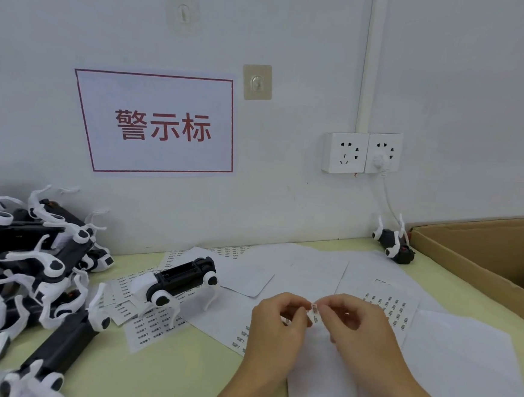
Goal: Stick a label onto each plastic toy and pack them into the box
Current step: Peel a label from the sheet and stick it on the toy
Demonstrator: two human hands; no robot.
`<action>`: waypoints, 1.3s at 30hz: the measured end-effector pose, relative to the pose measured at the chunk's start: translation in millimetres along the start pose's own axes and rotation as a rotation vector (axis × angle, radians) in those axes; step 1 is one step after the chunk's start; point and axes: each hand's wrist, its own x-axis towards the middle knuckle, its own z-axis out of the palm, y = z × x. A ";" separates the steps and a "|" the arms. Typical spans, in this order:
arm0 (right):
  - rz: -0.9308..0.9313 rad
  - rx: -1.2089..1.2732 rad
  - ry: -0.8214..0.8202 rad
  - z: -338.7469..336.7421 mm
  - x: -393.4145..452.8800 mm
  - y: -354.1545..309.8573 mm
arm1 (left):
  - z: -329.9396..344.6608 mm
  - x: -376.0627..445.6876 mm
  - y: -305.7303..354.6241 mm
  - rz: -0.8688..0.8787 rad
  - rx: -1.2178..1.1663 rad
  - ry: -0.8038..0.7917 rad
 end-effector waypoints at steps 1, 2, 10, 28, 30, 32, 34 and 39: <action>0.052 0.099 -0.038 -0.8 0.9 -1.3 | -1.0 -0.5 1.3 -0.007 -0.010 -0.001; 0.094 0.176 -0.069 -1.7 1.9 -2.0 | -1.6 -0.8 2.3 -0.011 -0.020 -0.003; 0.233 0.482 -0.182 2.9 4.4 1.1 | -5.5 -0.2 4.3 -0.047 -0.110 0.001; -0.015 -0.082 0.063 3.6 -4.9 -3.7 | -3.6 3.3 -2.3 -0.020 -0.107 0.038; -0.015 -0.084 0.066 4.8 -5.5 -4.5 | -2.5 3.3 -2.9 0.001 -0.092 0.016; 0.005 -0.064 0.063 5.3 -4.8 -4.2 | -1.3 2.9 -3.4 0.025 -0.069 -0.007; 0.031 -0.040 0.063 4.7 -3.9 -4.1 | -0.6 2.8 -4.0 0.046 -0.045 -0.024; 0.067 -0.010 0.062 3.2 -3.6 -5.2 | 0.0 2.6 -3.8 0.088 -0.028 -0.034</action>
